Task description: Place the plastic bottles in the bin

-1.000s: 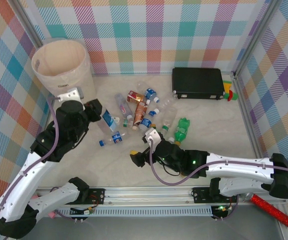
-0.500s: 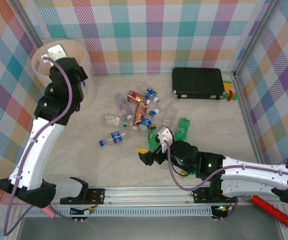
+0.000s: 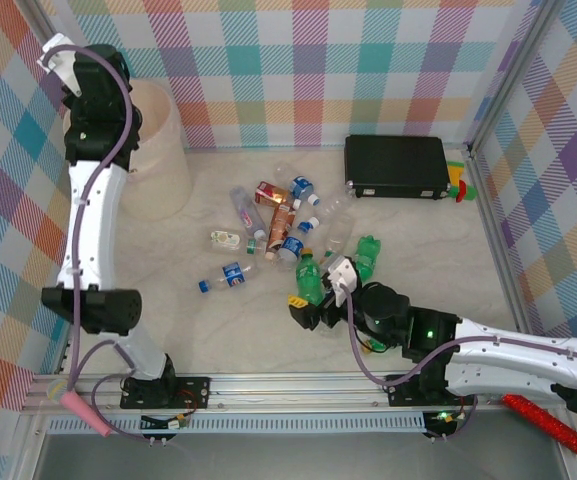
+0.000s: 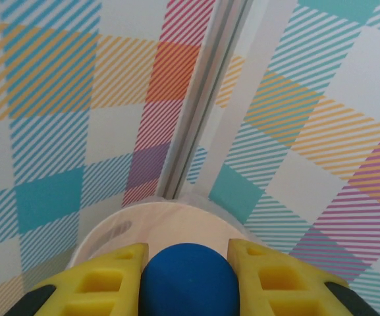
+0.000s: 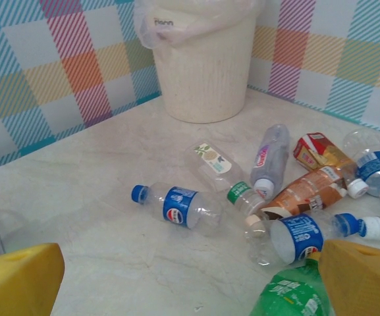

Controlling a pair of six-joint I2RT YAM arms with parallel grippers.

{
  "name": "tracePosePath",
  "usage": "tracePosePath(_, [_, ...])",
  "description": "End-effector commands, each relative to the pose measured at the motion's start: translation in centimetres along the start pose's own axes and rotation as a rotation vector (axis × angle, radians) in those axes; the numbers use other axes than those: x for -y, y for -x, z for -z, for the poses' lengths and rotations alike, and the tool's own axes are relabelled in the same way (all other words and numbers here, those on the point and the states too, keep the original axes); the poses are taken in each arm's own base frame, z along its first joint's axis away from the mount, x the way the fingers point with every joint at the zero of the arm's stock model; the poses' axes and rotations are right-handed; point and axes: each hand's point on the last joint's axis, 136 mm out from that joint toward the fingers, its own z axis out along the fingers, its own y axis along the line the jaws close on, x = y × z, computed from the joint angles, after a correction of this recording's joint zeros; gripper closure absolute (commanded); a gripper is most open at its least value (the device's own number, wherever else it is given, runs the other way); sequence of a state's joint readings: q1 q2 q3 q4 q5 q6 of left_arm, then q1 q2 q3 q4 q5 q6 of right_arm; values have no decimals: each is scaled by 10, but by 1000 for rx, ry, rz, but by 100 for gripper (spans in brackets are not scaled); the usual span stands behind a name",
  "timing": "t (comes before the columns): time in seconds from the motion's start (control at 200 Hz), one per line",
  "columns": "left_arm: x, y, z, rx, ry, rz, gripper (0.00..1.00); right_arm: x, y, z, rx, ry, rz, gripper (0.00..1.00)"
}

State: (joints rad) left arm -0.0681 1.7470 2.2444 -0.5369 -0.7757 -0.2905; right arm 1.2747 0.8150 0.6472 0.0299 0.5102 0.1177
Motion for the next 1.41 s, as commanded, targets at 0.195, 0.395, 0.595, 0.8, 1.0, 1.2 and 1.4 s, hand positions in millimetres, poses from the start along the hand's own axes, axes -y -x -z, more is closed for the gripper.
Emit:
tracePosePath(0.195, [35, -5, -41, 44, -16, -134, 92, 12, -5, -8, 21, 4, -40, 1])
tracePosePath(0.395, [34, -44, -69, -24, 4, -232, 79, 21, -15, -15, -19, 2, -74, 1])
tracePosePath(0.595, [34, -55, -63, -91, -39, -190, 1, 19, -16, -18, -32, 11, -86, 1])
tracePosePath(0.8, [26, -59, -32, -149, -80, -62, 0, 20, -13, -17, -56, 4, -130, 1])
tracePosePath(1.0, [19, -85, 16, -228, -140, 0, 0, 31, -24, -16, -183, -81, -178, 1])
tracePosePath(1.2, [3, -125, 76, -346, -227, 17, 0, 26, -32, -9, -258, -65, -228, 1])
tracePosePath(1.4, [-5, -166, 149, -449, -358, -77, 0, 28, -34, -5, -272, -81, -290, 1])
